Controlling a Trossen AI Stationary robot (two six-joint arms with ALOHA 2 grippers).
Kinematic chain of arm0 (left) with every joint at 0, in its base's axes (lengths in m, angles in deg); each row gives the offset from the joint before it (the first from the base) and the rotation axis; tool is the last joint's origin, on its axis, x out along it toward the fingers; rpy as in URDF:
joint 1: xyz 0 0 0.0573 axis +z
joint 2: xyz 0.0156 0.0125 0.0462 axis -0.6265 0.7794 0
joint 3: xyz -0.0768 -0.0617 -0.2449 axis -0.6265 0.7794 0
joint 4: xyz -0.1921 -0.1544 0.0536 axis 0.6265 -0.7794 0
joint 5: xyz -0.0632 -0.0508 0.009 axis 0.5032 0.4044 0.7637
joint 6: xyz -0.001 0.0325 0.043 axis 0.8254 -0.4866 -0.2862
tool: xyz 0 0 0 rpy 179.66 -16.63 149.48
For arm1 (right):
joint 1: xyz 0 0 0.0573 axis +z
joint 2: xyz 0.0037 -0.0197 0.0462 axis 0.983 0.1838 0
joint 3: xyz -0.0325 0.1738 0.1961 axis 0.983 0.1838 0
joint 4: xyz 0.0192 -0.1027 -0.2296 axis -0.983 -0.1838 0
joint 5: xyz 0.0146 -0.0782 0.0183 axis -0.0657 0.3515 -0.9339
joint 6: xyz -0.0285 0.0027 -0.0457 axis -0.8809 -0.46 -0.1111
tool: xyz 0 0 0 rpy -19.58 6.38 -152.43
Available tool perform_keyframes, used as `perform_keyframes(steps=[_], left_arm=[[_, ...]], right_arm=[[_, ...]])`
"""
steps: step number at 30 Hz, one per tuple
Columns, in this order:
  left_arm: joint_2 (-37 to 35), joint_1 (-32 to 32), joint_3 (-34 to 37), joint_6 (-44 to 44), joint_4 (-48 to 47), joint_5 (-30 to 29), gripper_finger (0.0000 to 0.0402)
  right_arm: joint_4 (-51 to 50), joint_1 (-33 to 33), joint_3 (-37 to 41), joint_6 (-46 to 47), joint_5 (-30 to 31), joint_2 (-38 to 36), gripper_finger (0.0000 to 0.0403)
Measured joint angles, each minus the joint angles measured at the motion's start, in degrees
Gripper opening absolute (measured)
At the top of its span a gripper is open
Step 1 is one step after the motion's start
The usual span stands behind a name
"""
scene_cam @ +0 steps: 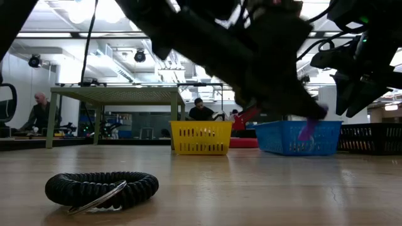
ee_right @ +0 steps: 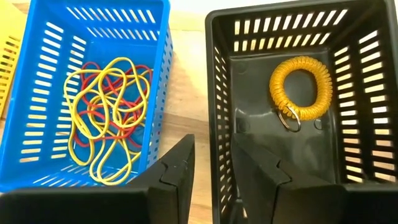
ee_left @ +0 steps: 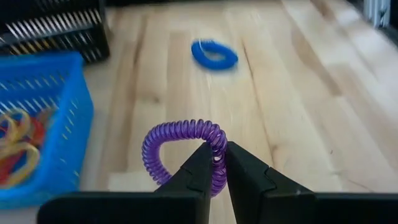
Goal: Pick & Place Office Desk Supplies
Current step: Put the violet spring keychain into the black basket
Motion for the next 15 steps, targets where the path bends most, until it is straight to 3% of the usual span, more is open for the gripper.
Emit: perform_keyframes(steps=[15], left_arm=[[2.7, 0.2, 0.0, 1.4, 0.2, 0.7, 0.0059]], right_arm=[[0.8, 0.0, 0.0, 0.0, 0.0, 0.0, 0.0093]])
